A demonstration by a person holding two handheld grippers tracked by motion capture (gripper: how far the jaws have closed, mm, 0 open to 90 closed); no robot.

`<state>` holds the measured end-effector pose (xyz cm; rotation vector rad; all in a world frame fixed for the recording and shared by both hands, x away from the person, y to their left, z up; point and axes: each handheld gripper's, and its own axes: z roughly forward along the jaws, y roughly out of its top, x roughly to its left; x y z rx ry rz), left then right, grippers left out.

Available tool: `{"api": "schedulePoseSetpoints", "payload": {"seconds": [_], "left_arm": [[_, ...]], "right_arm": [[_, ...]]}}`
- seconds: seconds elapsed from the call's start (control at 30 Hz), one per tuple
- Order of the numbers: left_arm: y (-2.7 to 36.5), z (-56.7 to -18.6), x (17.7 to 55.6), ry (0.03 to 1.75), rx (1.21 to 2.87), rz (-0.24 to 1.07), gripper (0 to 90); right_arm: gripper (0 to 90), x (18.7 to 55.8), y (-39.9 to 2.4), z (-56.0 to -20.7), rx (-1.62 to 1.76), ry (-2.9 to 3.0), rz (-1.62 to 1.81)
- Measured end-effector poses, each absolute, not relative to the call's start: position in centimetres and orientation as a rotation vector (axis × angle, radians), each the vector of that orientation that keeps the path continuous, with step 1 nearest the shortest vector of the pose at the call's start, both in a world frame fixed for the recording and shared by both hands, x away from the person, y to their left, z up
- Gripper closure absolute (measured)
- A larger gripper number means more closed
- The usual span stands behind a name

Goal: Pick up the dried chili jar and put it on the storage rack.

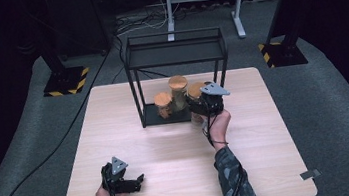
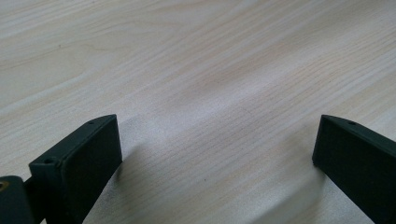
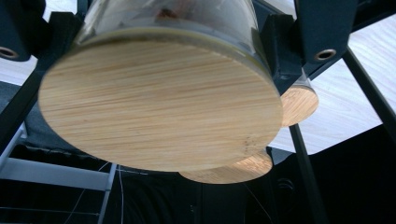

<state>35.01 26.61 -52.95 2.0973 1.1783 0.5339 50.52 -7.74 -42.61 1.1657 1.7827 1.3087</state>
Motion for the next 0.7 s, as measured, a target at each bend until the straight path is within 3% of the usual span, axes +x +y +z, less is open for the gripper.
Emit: {"api": "schedulePoseSetpoints", "payload": {"seconds": [0.7], "left_arm": [[26.6, -52.9, 35.0, 1.175, 2.099, 0.534, 0.7]], "right_arm": [[24.5, 52.4, -7.3, -44.0, 1.210, 1.766, 1.268]]}}
